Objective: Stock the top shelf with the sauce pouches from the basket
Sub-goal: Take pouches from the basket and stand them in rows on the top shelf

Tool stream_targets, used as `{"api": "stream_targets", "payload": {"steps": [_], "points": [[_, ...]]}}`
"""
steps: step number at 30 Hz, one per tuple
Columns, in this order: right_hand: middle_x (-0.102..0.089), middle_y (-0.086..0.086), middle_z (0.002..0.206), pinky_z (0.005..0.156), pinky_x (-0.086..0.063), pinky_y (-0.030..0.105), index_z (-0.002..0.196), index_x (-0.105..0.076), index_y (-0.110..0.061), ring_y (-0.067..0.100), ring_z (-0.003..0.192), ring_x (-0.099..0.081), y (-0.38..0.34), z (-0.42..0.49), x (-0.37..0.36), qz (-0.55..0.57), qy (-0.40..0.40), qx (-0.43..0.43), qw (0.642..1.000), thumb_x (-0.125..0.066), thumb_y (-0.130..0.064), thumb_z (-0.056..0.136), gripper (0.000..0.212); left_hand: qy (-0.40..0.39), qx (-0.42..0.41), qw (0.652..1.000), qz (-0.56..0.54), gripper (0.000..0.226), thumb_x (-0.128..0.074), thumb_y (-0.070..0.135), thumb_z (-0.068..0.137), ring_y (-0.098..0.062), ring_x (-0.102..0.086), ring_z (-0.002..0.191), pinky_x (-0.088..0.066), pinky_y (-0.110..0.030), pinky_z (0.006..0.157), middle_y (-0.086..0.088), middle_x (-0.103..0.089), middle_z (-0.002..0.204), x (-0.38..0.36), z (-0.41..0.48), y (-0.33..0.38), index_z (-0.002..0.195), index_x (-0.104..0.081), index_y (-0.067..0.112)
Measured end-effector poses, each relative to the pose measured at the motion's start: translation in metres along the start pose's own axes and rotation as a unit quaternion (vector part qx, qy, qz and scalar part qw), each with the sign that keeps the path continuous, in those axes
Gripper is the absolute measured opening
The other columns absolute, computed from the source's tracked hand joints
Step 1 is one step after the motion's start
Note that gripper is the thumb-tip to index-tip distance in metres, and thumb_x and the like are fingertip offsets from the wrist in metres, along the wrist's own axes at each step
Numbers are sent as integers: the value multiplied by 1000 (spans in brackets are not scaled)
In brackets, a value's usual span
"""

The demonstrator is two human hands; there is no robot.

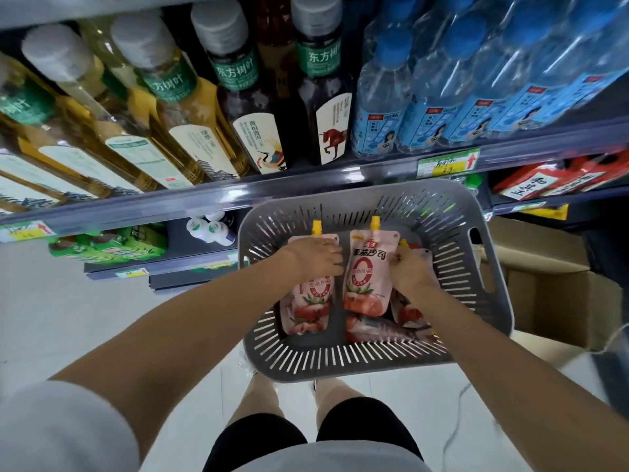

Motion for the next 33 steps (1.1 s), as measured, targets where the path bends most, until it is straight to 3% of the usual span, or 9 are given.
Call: {"api": "stream_targets", "payload": {"steps": [3, 5, 8, 10, 12, 14, 19, 24, 33], "points": [[-57, 22, 126, 68, -35, 7, 125, -54, -1, 32, 119, -51, 2, 14, 1, -17, -42, -3, 999, -32, -13, 102, 35, 6, 8, 1000, -14, 49, -34, 6, 101, -23, -8, 148, -5, -35, 120, -7, -23, 157, -11, 7, -5, 149, -26, 14], [-56, 22, 129, 92, -39, 25, 125, -56, -3, 34, 123, -48, -3, 23, -7, -33, -77, 16, 996, -33, -13, 101, 35, 19, 19, 999, -20, 53, -40, 5, 99, -24, -4, 149, -5, -37, 120, -8, -14, 160, -19, 8, -6, 149, -25, 16], [-59, 18, 121, 80, -40, 24, 103, -62, -1, 32, 116, -53, -11, 32, -20, -39, -85, 8, 996, -34, -12, 101, 31, 22, 66, 996, -63, 69, -51, 3, 93, -25, 6, 148, 0, -39, 119, -5, 7, 162, -34, 6, -2, 152, -19, 23], [-56, 19, 124, 71, -39, 13, 112, -57, 2, 33, 120, -51, -8, 34, -32, -37, -65, -29, 997, -38, -8, 99, 25, 8, 99, 992, -82, 69, -46, 4, 95, -26, 6, 148, 4, -38, 118, -7, 5, 162, -44, 6, 5, 154, -14, 23], [-46, 21, 136, 92, -41, 24, 136, -35, 5, 33, 127, -43, -9, 29, -42, -97, -14, -15, 995, -47, -7, 93, 46, -7, 130, 988, -87, 58, -38, 10, 100, -29, 0, 148, 1, -42, 120, -10, -6, 161, -51, 9, 12, 153, -18, 19], [-28, 22, 149, 113, -27, 44, 147, -16, 0, 37, 138, -26, -15, 18, -57, -156, -8, 29, 987, -48, -19, 93, 66, -26, 159, 982, -94, 52, -35, 15, 101, -32, -5, 147, -10, -50, 118, -10, -12, 160, -58, 12, 17, 152, -22, 16], [14, 18, 157, 112, -8, 61, 151, 4, -14, 41, 144, 6, -25, 6, -93, -188, -101, 22, 977, -49, -64, 82, 101, -28, 253, 944, -210, 57, -48, 18, 96, -32, -19, 143, -29, -49, 110, -11, -17, 158, -58, 1, 23, 149, -27, 21], [11, 19, 156, 108, -21, 62, 150, 6, -12, 48, 141, -3, -28, 22, -92, -206, -64, -30, 976, -58, -62, 78, 109, -3, 373, 867, -331, 59, -60, 19, 87, -30, -38, 131, -38, -39, 102, -12, -39, 143, -52, -16, 22, 140, -35, 11], [-6, 20, 152, 100, -34, 60, 141, -11, -23, 46, 137, -16, -25, 32, -70, -170, -54, -108, 978, -73, -55, 67, 102, 56, 500, 662, -555, 90, -68, 38, 80, -33, -42, 130, -42, -40, 105, -21, -36, 145, -72, -13, 32, 143, -21, -7]]}}
Point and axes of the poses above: each hand's wrist, its own z-axis towards the middle knuckle, its own x-axis out of the back of the hand, y = z × x, the point moved 5 cm from there along z, towards the middle knuckle
